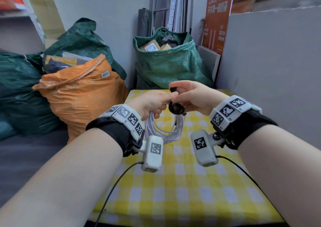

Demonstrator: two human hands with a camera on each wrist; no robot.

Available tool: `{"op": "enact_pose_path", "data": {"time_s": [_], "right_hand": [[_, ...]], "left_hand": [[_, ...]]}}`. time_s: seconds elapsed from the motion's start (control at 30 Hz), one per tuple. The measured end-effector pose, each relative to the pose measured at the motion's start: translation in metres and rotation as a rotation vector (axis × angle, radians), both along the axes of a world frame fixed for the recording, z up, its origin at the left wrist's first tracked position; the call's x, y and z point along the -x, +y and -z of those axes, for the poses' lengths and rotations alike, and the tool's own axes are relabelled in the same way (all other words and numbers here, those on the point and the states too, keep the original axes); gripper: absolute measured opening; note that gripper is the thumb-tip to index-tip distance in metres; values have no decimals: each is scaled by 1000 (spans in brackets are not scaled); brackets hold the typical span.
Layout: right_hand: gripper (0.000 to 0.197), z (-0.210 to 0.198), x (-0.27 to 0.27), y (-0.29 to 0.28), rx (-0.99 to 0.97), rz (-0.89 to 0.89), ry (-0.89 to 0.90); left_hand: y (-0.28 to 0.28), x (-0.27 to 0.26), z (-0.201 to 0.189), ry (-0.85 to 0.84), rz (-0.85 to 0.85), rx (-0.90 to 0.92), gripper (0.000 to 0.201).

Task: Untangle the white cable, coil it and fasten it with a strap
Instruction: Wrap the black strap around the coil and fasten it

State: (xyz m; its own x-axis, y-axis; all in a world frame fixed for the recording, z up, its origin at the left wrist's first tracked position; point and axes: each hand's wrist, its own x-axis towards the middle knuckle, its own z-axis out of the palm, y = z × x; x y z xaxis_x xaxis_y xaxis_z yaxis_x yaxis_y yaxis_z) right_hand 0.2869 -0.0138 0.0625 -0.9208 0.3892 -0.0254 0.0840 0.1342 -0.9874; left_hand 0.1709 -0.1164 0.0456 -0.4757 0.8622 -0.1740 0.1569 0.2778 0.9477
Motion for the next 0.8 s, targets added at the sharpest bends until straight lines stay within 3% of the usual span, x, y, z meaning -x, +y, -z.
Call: {"op": "enact_pose_path", "data": {"time_s": [0.23,0.33,0.43,0.57,0.8], "right_hand": [[61,-2,10,-16,77,70,94],[40,-2,10,-14,28,175,47],[14,-1,7,-10,-62,170,-18],[22,-4,4,-10,-181,78,-159],[22,-12,-3,-8,-225,23,-207]], "left_hand": [[-6,7,-6,-57,-284,-171,8],[-10,17,-8,-67,-420,-232,11],[-15,27,-10,-80,-512,-277,12],[-19,33,-10,-61,-555,-283,8],[-21,37,-7,-49,-566,-248,11]]}}
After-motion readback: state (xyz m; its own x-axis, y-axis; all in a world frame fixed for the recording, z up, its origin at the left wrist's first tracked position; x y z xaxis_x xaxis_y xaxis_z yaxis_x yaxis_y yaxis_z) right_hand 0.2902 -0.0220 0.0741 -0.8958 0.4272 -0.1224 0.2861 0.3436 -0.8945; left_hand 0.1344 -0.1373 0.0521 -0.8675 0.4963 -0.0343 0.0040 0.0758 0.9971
